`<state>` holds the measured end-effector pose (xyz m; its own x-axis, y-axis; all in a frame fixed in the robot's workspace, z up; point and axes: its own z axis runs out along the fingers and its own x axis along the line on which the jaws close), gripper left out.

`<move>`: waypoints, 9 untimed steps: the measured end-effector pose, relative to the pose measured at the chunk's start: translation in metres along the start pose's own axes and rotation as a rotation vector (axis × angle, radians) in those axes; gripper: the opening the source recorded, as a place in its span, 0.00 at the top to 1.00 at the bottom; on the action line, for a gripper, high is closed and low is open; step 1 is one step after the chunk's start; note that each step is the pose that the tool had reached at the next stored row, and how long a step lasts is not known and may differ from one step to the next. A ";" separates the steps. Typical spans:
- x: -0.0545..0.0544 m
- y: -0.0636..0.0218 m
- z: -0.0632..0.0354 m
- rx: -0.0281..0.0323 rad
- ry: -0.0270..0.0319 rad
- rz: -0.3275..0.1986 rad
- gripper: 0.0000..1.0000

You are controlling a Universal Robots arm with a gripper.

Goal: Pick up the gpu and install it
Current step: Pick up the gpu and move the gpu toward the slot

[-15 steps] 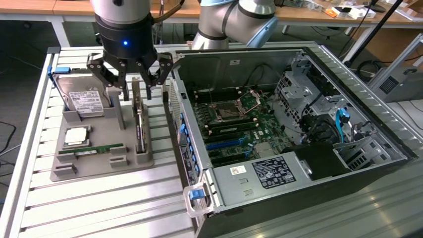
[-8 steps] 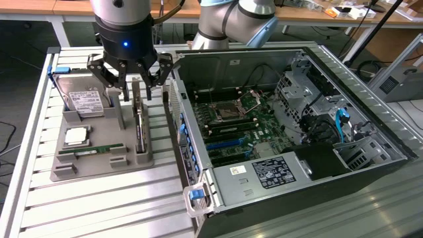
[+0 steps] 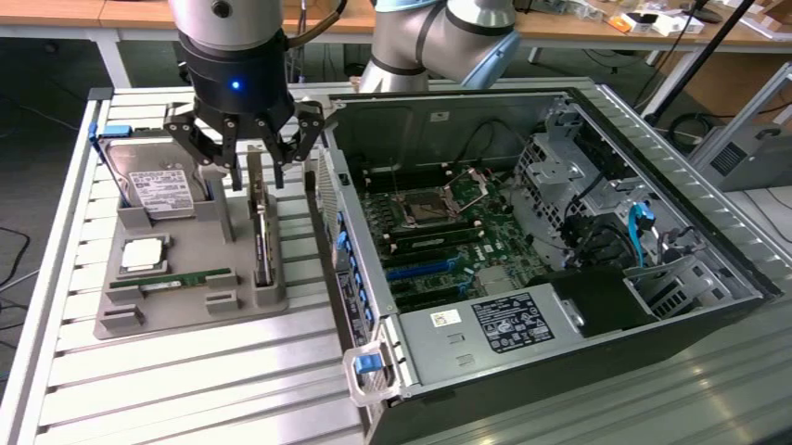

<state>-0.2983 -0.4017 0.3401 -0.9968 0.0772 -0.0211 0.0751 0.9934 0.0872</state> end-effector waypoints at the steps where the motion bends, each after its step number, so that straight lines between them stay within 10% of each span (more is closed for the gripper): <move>1: 0.000 0.0000 0.0002 -0.0003 0.0001 0.000 0.52; 9: 0.000 -0.0003 0.0026 -0.0030 0.0002 0.000 0.52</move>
<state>-0.2983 -0.4017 0.3374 -0.9968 0.0773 -0.0210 0.0751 0.9931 0.0902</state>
